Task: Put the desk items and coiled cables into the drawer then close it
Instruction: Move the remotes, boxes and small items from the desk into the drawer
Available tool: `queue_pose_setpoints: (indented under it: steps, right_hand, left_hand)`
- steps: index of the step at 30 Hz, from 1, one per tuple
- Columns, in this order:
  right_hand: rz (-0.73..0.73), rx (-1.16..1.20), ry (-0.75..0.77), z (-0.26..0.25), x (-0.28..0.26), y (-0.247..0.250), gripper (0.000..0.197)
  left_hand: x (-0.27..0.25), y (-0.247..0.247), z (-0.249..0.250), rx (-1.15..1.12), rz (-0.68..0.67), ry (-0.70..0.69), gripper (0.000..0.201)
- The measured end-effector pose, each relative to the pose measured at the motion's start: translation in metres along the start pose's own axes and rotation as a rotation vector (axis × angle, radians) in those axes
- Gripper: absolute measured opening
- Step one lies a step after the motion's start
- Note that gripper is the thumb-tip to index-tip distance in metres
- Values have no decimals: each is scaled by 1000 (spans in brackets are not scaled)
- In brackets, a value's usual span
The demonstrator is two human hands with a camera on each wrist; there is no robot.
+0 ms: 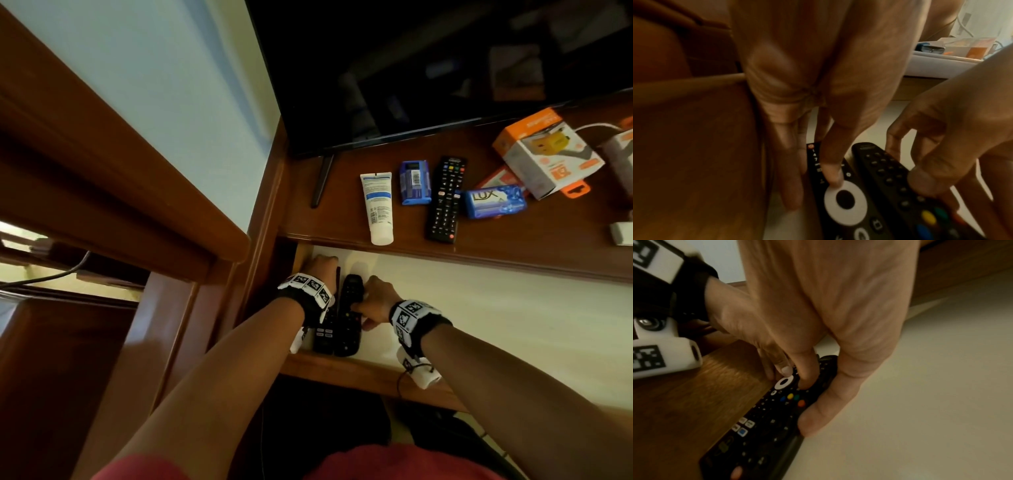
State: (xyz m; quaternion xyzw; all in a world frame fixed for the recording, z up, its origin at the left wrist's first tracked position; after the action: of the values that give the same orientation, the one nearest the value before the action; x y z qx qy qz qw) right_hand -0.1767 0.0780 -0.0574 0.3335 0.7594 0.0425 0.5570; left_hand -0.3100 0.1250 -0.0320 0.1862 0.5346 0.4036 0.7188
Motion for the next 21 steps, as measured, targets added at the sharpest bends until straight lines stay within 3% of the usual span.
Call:
queue_pose_setpoints:
  steps: [4, 10, 12, 18, 21]
  right_hand:
    - [14, 22, 11, -12, 5, -9, 46]
    - [56, -16, 17, -12, -4, 1, 56]
    - [96, -69, 65, -12, -15, 14, 51]
    - [189, -7, 197, 0, -75, 81, 7]
    - [262, 169, 212, 10, -105, 134, 16]
  left_hand:
    - [1, 1, -6, -45, 5, 40, 22]
    - [-18, 9, -2, -76, 14, 103, 22]
    - [-28, 18, 8, -60, 37, 90, 24]
    - [-70, 72, 65, -129, 207, -34, 12]
    - [-75, 93, 103, -261, 268, -88, 22]
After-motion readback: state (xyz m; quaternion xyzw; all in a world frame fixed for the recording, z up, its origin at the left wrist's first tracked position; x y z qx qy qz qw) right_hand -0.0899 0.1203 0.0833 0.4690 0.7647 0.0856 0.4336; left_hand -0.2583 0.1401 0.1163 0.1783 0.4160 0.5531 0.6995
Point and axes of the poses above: each hand's wrist, its own x-axis towards the middle knuckle, its own y-axis out of the back of the hand, z = x × y, the point moved 9 cm from there along x, towards the middle knuckle, and after that the axes turned 15 degrees about -x, right-handed, at the moved point
